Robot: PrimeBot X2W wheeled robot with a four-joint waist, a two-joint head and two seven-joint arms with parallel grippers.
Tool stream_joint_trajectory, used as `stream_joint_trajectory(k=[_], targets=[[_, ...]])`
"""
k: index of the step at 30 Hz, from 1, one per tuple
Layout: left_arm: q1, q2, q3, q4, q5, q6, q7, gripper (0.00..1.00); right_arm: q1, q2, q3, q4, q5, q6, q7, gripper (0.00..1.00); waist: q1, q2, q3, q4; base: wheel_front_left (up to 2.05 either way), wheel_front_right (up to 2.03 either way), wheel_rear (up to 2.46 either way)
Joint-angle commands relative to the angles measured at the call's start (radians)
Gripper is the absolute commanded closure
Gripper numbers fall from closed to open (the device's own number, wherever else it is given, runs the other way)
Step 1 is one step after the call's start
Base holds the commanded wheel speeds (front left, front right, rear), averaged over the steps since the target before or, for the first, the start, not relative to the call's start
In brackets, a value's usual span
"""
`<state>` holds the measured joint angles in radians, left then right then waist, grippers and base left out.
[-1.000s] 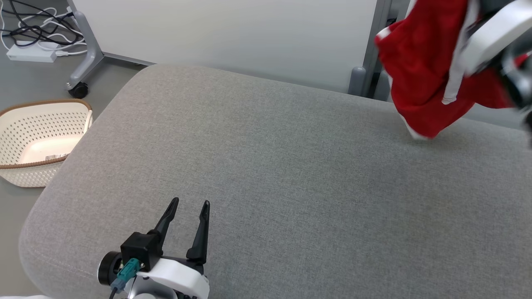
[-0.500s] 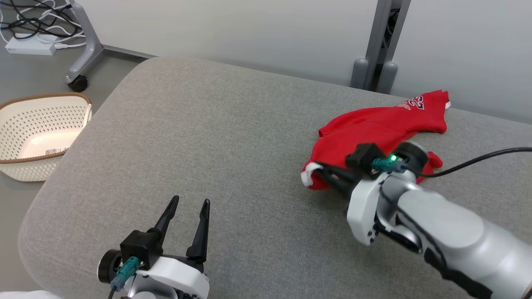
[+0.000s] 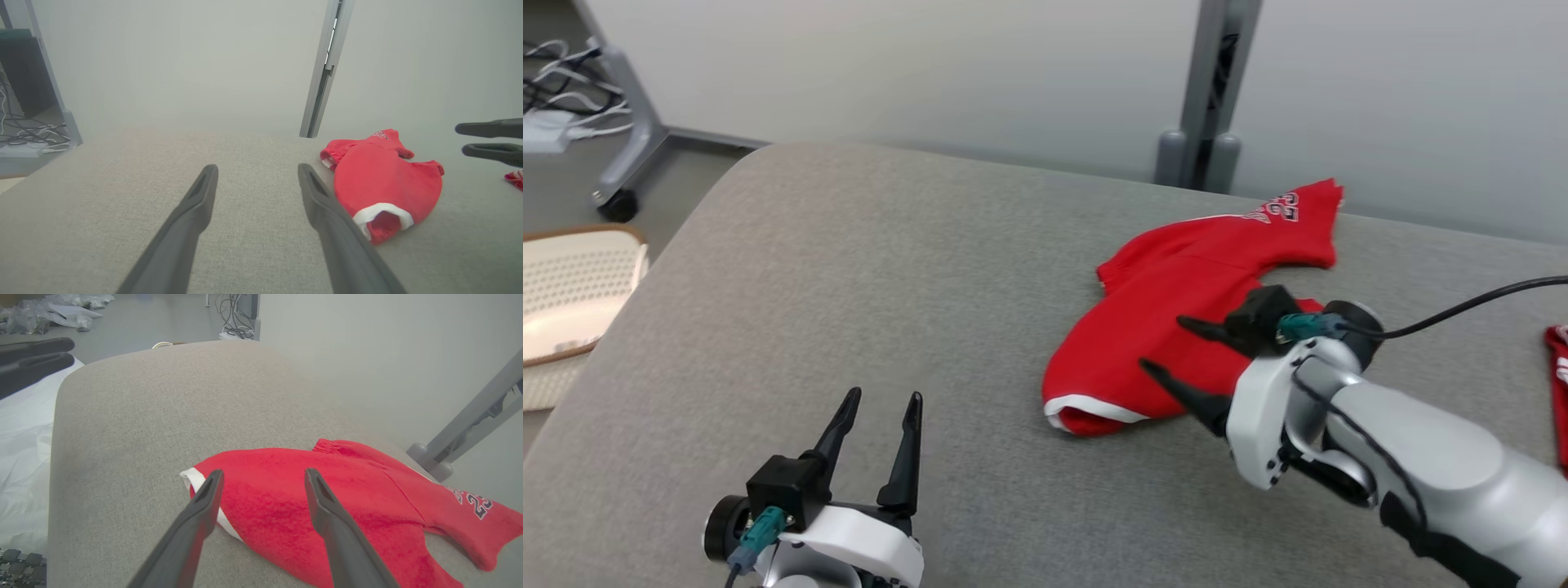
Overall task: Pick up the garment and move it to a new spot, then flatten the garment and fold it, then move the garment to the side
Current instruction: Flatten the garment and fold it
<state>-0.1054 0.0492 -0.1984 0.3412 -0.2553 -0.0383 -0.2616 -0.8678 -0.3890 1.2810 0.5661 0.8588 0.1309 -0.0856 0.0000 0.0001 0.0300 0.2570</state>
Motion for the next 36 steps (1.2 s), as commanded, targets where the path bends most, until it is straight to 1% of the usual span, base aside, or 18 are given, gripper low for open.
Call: stream_joint_trajectory(k=[1,5,6,8,11,12,14,16,18,21,22,25,29,36], targets=[[0.005,0.003,0.01,-0.006,0.005,0.0,-0.003,0.0,-0.01,-0.016,-0.003,0.015,0.006,0.0,-0.023,0.0,0.0,-0.0001,-0.017,-0.044,0.0,0.0,0.0],[-0.004,0.003,0.033,-0.014,-0.017,-0.003,-0.003,0.0,-0.016,-0.038,-0.058,0.086,0.009,0.0,-0.1,0.0,0.0,-0.0001,-0.019,-0.104,0.0,0.0,0.0],[-0.004,0.003,0.033,-0.014,-0.017,-0.003,-0.003,0.0,-0.016,-0.038,-0.058,0.086,0.009,0.0,-0.1,0.0,0.0,-0.0001,-0.019,-0.104,0.0,0.0,0.0],[-0.013,0.004,0.044,-0.017,-0.035,-0.005,-0.003,0.0,0.003,-0.043,-0.108,0.124,0.013,0.0,-0.137,0.0,0.0,-0.0001,-0.019,-0.131,0.0,0.0,0.0],[-0.027,0.003,0.053,-0.018,-0.031,-0.006,-0.003,0.0,0.041,-0.046,-0.217,0.179,0.001,0.0,-0.174,0.0,0.0,-0.0001,-0.016,-0.168,0.0,0.0,0.0],[-0.03,0.004,0.057,-0.017,-0.028,-0.007,-0.003,0.0,0.056,-0.043,-0.262,0.192,-0.006,0.0,-0.178,0.0,0.0,-0.0001,-0.013,-0.18,0.0,0.0,0.0],[-0.032,0.003,0.059,-0.014,-0.019,-0.009,-0.003,0.0,0.088,-0.036,-0.395,0.184,-0.037,0.0,-0.181,0.0,0.0,-0.0001,-0.006,-0.203,0.0,0.0,0.0],[-0.034,0.004,0.058,0.001,-0.008,-0.014,-0.003,0.0,0.169,-0.026,-0.54,0.159,-0.084,0.0,-0.18,0.0,0.0,-0.0001,0.002,-0.222,0.0,0.0,0.0],[-0.038,0.003,0.048,0.025,0.005,-0.018,-0.003,0.0,0.25,-0.003,-0.683,0.13,-0.133,0.0,-0.18,0.0,0.0,-0.0001,0.01,-0.238,0.0,0.0,0.0],[-0.049,0.004,0.03,0.073,0.032,-0.031,-0.003,0.0,0.345,0.04,-0.837,0.078,-0.23,0.0,-0.18,0.0,0.0,-0.0001,0.028,-0.258,0.0,0.0,0.0],[-0.051,0.004,0.026,0.09,0.038,-0.034,-0.003,0.0,0.373,0.057,-0.868,0.063,-0.259,0.0,-0.181,0.0,0.0,-0.0001,0.034,-0.263,0.0,0.0,0.0],[-0.053,0.003,0.019,0.136,0.056,-0.045,-0.003,0.0,0.425,0.094,-0.942,0.024,-0.341,0.0,-0.18,0.0,0.0,-0.0001,0.049,-0.275,0.0,0.0,0.0],[-0.058,0.004,0.003,0.201,0.062,-0.06,-0.003,0.0,0.448,0.134,-1.0,-0.007,-0.406,0.0,-0.181,0.0,0.0,-0.0001,0.062,-0.285,0.0,0.0,0.0],[-0.102,0.004,-0.042,0.265,0.049,-0.084,-0.003,0.0,0.444,0.171,-1.036,-0.023,-0.459,0.0,-0.181,0.0,0.0,-0.0001,0.091,-0.293,0.0,0.0,0.0]])
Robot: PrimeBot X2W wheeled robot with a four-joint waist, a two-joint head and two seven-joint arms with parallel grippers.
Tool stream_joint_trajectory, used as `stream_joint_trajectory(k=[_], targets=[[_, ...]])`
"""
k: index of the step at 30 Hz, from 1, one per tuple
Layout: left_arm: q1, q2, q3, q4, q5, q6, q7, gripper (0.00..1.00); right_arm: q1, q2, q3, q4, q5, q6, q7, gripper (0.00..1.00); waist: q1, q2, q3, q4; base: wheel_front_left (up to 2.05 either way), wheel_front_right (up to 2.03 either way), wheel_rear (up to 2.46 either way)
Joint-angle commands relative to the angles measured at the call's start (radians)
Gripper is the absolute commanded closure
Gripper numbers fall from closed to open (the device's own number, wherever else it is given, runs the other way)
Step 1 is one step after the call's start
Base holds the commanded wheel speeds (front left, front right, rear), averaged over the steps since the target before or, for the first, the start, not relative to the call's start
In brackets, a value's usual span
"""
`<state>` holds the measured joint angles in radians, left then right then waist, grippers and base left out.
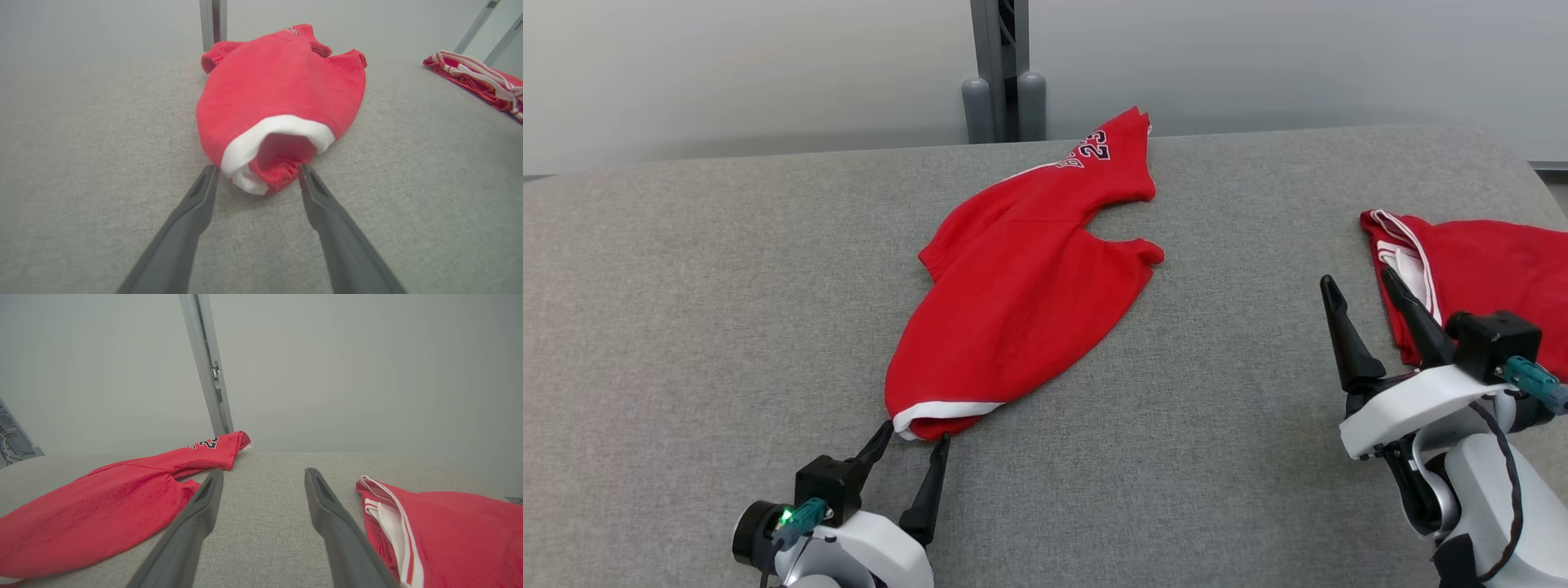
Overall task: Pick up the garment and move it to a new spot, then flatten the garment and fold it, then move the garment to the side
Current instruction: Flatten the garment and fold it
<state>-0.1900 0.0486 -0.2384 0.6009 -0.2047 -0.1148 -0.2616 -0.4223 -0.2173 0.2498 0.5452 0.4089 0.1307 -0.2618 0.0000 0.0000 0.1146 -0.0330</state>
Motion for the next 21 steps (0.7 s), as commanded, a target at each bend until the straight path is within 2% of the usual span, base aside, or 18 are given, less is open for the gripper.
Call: stream_joint_trajectory(k=[1,10,11,12,13,14,15,16,20,21], targets=[[-0.028,0.004,-0.009,0.017,-0.003,-0.007,-0.003,0.0,-0.006,0.003,-0.004,-0.002,-0.012,0.0,-0.004,0.0,0.0,0.0,0.01,-0.005,0.0,0.0,0.0],[-0.128,0.004,-0.03,0.174,0.0,0.011,-0.003,0.0,-0.023,0.016,0.004,0.002,-0.029,0.0,-0.004,0.0,0.0,0.0,0.042,-0.028,0.0,0.0,0.0],[-0.133,0.004,-0.028,0.177,-0.003,0.014,-0.003,0.25,-0.023,0.016,0.004,0.001,-0.03,0.0,-0.004,0.0,0.0,0.0,0.043,-0.028,0.0,0.0,0.0],[-0.139,0.004,-0.024,0.175,-0.004,0.02,-0.003,0.55,-0.023,0.017,0.002,0.001,-0.03,0.0,-0.005,0.0,0.0,0.0,0.044,-0.028,0.0,0.0,0.0],[-0.146,0.004,-0.019,0.168,-0.004,0.024,-0.003,0.67,-0.021,0.017,0.001,0.002,-0.03,0.0,-0.005,0.0,0.0,0.0,0.044,-0.027,0.0,0.0,0.0],[-0.146,0.004,-0.019,0.168,-0.004,0.024,-0.003,0.67,-0.021,0.017,0.001,0.002,-0.03,0.0,-0.005,0.0,0.0,0.0,0.044,-0.027,0.0,0.0,0.0],[-0.151,0.004,-0.012,0.161,-0.003,0.031,-0.003,0.79,-0.02,0.018,-0.001,0.003,-0.031,0.0,-0.005,0.0,0.0,0.0,0.043,-0.025,0.0,0.0,0.0],[-0.153,0.004,-0.005,0.152,0.002,0.037,-0.003,1.0,-0.019,0.019,-0.002,0.005,-0.033,0.0,-0.005,0.0,0.0,0.0,0.042,-0.023,0.0,0.0,0.0],[-0.151,0.016,0.043,0.102,0.027,0.079,-0.003,1.0,-0.014,0.025,0.001,0.011,-0.039,0.0,-0.005,0.0,0.0,0.0,0.031,-0.014,0.0,0.0,0.0],[-0.151,0.027,0.076,0.052,0.05,0.118,-0.003,1.0,-0.013,0.028,0.002,0.013,-0.041,0.0,-0.005,0.0,0.0,0.0,0.025,-0.009,0.0,0.0,0.0]])
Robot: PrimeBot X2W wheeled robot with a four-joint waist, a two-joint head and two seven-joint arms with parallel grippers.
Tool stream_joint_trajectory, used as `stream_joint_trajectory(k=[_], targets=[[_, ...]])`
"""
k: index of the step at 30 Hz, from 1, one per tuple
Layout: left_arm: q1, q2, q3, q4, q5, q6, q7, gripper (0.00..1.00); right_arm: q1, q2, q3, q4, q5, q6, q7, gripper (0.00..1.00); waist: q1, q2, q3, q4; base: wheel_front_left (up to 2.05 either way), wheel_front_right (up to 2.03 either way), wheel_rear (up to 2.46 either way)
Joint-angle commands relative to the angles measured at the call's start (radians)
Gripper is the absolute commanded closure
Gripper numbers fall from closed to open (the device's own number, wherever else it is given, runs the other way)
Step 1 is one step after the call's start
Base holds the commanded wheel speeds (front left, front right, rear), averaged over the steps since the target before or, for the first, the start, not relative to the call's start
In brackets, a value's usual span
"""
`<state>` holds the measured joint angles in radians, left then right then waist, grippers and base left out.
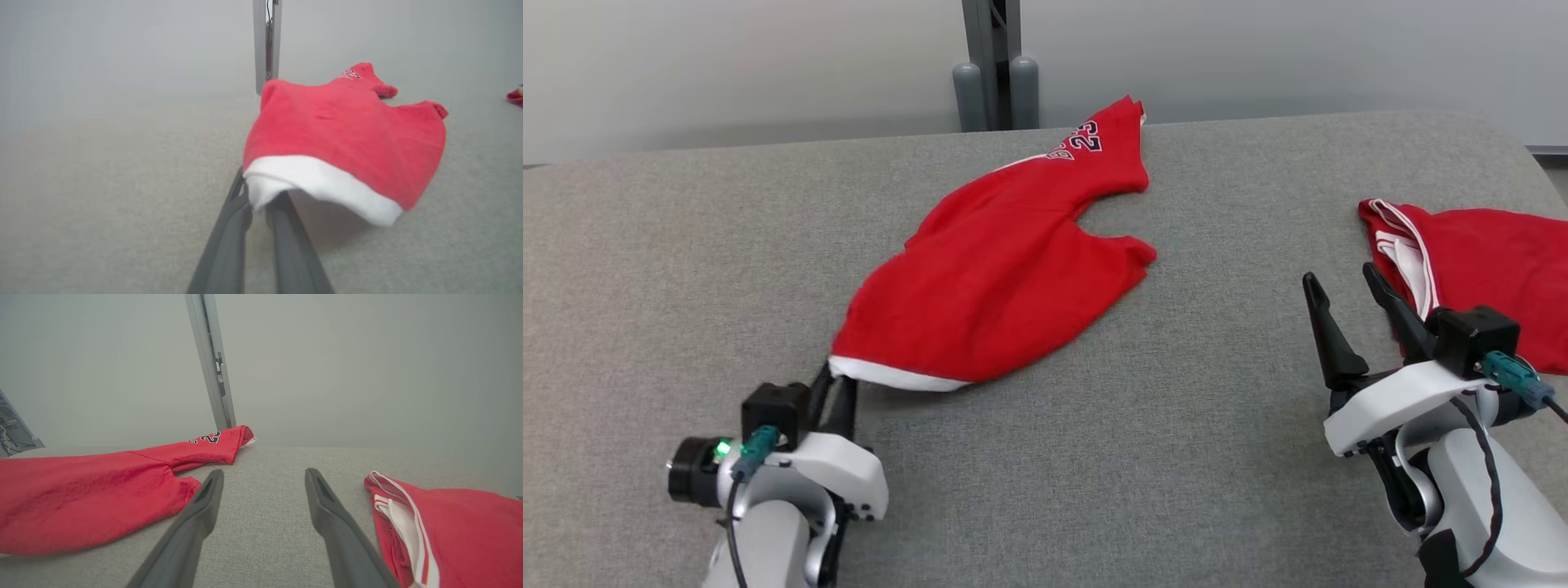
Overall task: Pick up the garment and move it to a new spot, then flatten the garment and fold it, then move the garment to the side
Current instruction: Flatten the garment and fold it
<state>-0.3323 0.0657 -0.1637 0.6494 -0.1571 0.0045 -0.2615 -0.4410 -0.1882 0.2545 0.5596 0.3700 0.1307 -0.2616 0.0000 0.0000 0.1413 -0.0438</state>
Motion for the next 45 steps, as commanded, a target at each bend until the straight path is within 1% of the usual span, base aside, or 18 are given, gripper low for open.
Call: stream_joint_trajectory(k=[1,5,10,16,20,22,23,24,25,29,34,35,36,37,39,40,41,45], targets=[[-0.01,0.018,0.019,-0.033,0.017,0.023,-0.004,1.0,0.005,0.0,-0.002,-0.001,-0.003,0.0,-0.005,0.0,0.0,0.0,-0.004,0.004,0.0,0.0,0.0],[0.003,0.046,0.079,-0.206,0.084,0.103,-0.004,1.0,0.007,0.005,0.001,0.001,-0.004,0.0,-0.005,0.0,0.0,0.0,-0.014,0.01,0.0,0.0,0.0],[0.004,0.083,0.161,-0.38,0.11,0.154,-0.003,1.0,0.007,0.014,0.008,0.005,0.0,0.0,-0.005,0.0,0.0,0.0,-0.024,0.009,0.0,0.0,0.0],[-0.068,0.148,0.285,-0.497,0.099,0.16,-0.003,1.0,0.013,0.019,0.007,0.005,0.007,0.0,-0.005,0.0,0.0,0.0,-0.037,0.002,0.0,0.0,0.0],[-0.129,0.171,0.284,-0.597,0.128,0.133,-0.003,1.0,0.018,0.026,0.0,0.001,0.008,0.0,-0.005,0.0,0.0,0.0,-0.044,-0.006,0.0,0.0,0.0],[-0.156,0.181,0.242,-0.619,0.146,0.095,-0.002,1.0,0.02,0.031,0.002,0.0,0.008,0.0,-0.005,0.0,0.0,0.0,-0.044,-0.013,0.0,0.0,0.0],[-0.169,0.177,0.183,-0.595,0.16,0.053,-0.001,1.0,0.017,0.038,0.004,-0.002,0.01,0.0,-0.005,0.0,0.0,0.0,-0.043,-0.023,0.0,0.0,0.0],[-0.179,0.169,0.149,-0.577,0.17,0.034,-0.002,1.0,0.017,0.041,0.005,-0.002,0.01,0.0,-0.005,0.0,0.0,0.0,-0.042,-0.028,0.0,0.0,0.0],[-0.202,0.152,0.069,-0.533,0.193,-0.002,-0.002,1.0,0.015,0.044,0.006,-0.003,0.011,0.0,-0.005,0.0,0.0,0.0,-0.037,-0.041,0.0,0.0,0.0],[-0.21,0.103,-0.092,-0.414,0.226,-0.069,-0.002,1.0,0.003,0.052,0.001,-0.006,0.01,0.0,-0.005,0.0,0.0,0.0,-0.018,-0.077,0.0,0.0,0.0],[-0.216,0.044,-0.294,-0.292,0.263,-0.107,-0.002,1.0,-0.017,0.07,0.004,-0.009,0.003,0.0,-0.005,0.0,0.0,0.0,0.023,-0.141,0.0,0.0,0.0],[-0.216,0.044,-0.294,-0.292,0.263,-0.107,-0.002,1.0,-0.017,0.07,0.004,-0.009,0.003,0.0,-0.005,0.0,0.0,0.0,0.023,-0.141,0.0,0.0,0.0],[-0.219,0.035,-0.33,-0.277,0.27,-0.109,-0.002,1.0,-0.023,0.073,0.004,-0.01,0.003,0.0,-0.005,0.0,0.0,0.0,0.031,-0.155,0.0,0.0,0.0],[-0.269,0.0,-0.559,-0.186,0.281,-0.106,-0.002,1.0,-0.041,0.106,0.019,-0.021,0.016,0.0,-0.005,0.0,0.0,0.0,0.076,-0.274,0.0,0.0,0.0],[-0.275,-0.001,-0.59,-0.162,0.266,-0.101,-0.002,1.0,-0.037,0.108,0.022,-0.024,0.023,0.0,-0.005,0.0,0.0,0.0,0.077,-0.29,0.0,0.0,0.0],[-0.272,-0.003,-0.609,-0.14,0.267,-0.102,-0.002,0.78,-0.035,0.11,0.026,-0.024,0.025,0.0,-0.005,0.0,0.0,0.0,0.076,-0.297,0.0,0.0,0.0],[-0.272,-0.004,-0.628,-0.115,0.266,-0.102,-0.002,0.0,-0.033,0.111,0.028,-0.023,0.026,0.0,-0.005,0.0,0.0,0.0,0.075,-0.301,0.0,0.0,0.0],[-0.277,-0.009,-0.687,-0.024,0.249,-0.107,-0.002,0.0,-0.027,0.115,0.028,-0.015,0.024,0.0,-0.005,0.0,0.0,0.0,0.069,-0.303,0.0,0.0,0.0]])
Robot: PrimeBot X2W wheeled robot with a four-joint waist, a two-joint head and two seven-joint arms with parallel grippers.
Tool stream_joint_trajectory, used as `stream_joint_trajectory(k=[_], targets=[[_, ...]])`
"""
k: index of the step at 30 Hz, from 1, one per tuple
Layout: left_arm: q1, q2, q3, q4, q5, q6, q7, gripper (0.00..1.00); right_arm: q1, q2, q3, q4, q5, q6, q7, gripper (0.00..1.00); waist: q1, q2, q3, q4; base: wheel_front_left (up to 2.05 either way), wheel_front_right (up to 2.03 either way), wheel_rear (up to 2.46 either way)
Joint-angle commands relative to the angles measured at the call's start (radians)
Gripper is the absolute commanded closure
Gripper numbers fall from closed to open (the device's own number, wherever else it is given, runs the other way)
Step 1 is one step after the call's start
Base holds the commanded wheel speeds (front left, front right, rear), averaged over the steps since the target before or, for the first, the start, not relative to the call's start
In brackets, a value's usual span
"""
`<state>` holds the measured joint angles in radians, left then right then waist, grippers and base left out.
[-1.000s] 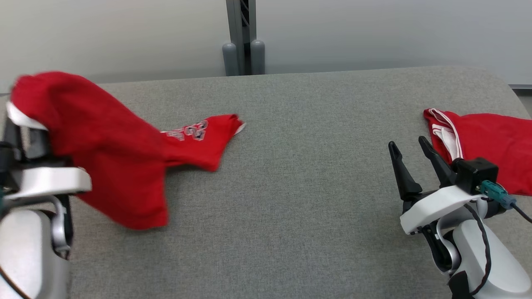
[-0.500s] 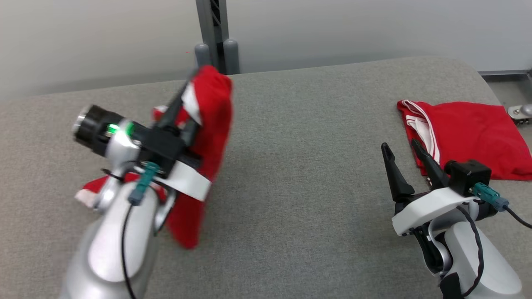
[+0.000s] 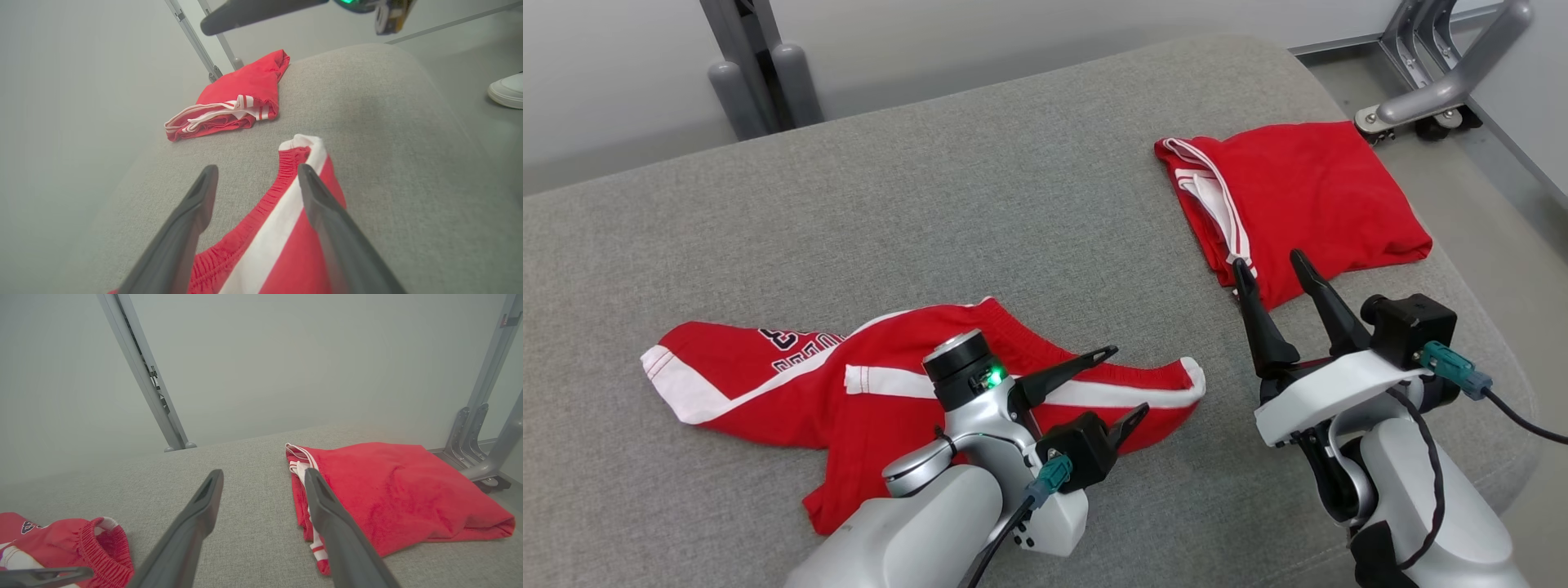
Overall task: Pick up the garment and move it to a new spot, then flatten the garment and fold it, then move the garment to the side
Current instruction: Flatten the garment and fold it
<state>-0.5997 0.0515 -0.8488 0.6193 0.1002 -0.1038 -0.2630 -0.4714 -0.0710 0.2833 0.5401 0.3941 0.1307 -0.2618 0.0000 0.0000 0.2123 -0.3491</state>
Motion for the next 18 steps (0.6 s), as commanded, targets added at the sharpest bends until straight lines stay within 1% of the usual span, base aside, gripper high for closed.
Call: stream_joint_trajectory(k=[1,5,9,11,18], targets=[[-0.009,0.004,-0.015,0.023,-0.012,0.001,-0.001,0.0,0.006,-0.004,-0.004,0.007,0.0,0.0,-0.005,0.0,0.0,0.0,-0.005,0.006,0.0,0.0,0.0],[-0.008,0.002,-0.037,0.049,-0.046,0.016,-0.001,0.0,0.002,-0.009,-0.006,0.008,-0.002,0.0,-0.005,0.0,0.0,0.0,-0.015,0.029,0.0,0.0,0.0],[0.003,0.001,-0.005,0.011,-0.103,0.051,-0.001,0.0,0.009,-0.02,-0.009,0.0,-0.007,0.0,-0.005,0.0,0.0,0.0,-0.034,0.065,0.0,0.0,0.0],[0.018,0.006,0.031,-0.019,-0.134,0.073,-0.001,0.0,0.019,-0.025,-0.009,-0.007,-0.009,0.0,-0.005,0.0,0.0,0.0,-0.046,0.087,0.0,0.0,0.0],[0.089,0.075,0.219,-0.16,-0.225,0.141,-0.001,0.0,0.065,-0.05,-0.012,-0.036,-0.008,0.0,-0.005,0.0,0.0,0.0,-0.077,0.175,0.0,0.0,0.0]])
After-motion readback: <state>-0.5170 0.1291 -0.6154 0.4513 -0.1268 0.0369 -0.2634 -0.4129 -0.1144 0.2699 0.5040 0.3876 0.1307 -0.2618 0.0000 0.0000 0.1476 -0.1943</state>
